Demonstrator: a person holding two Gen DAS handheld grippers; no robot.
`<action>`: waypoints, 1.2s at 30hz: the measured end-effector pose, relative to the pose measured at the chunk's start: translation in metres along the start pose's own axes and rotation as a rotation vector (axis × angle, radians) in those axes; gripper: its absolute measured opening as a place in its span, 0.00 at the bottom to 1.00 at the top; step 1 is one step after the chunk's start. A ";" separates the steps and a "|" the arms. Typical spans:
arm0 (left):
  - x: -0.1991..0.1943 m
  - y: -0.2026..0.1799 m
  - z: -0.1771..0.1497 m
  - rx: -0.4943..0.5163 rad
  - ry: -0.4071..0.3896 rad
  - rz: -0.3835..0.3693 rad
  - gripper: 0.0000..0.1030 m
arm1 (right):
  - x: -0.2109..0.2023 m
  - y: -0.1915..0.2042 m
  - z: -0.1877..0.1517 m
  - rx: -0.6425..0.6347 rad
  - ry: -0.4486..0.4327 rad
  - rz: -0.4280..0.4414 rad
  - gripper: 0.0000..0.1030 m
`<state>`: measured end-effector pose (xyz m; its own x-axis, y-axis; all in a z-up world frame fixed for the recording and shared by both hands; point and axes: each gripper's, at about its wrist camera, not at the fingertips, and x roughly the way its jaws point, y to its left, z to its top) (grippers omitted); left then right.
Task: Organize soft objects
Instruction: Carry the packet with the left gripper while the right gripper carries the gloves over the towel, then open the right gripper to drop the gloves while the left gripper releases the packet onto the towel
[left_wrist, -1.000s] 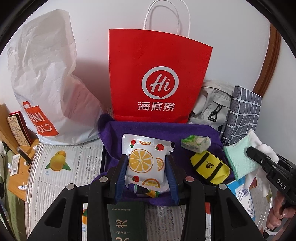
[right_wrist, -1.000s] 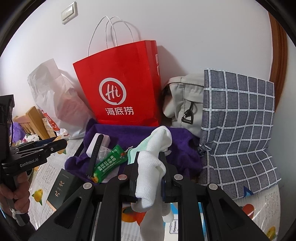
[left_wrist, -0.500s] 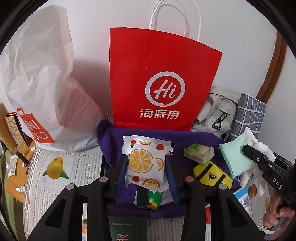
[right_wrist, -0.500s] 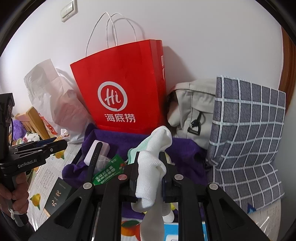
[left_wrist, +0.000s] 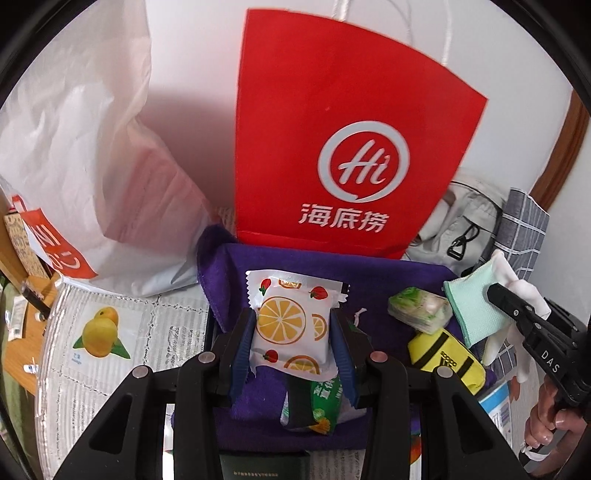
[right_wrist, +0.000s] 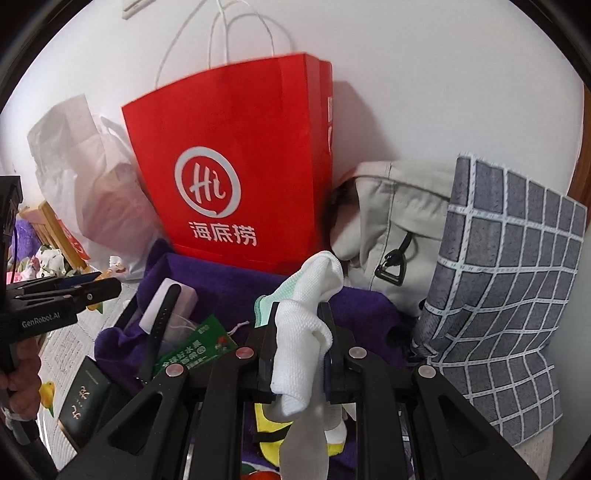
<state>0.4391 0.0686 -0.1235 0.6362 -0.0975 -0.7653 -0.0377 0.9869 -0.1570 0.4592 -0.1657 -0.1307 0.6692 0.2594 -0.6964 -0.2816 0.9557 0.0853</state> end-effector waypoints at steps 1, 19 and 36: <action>0.003 0.001 0.000 -0.004 0.006 -0.005 0.37 | 0.006 -0.002 -0.001 0.001 0.005 -0.004 0.17; 0.052 -0.013 -0.012 0.025 0.128 -0.018 0.38 | 0.048 0.013 -0.022 -0.051 0.118 0.036 0.20; 0.072 -0.017 -0.020 0.029 0.187 -0.009 0.40 | 0.063 0.027 -0.030 -0.094 0.155 0.041 0.45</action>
<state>0.4703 0.0423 -0.1886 0.4822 -0.1255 -0.8670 -0.0093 0.9889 -0.1483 0.4734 -0.1281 -0.1932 0.5440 0.2662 -0.7957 -0.3739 0.9259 0.0541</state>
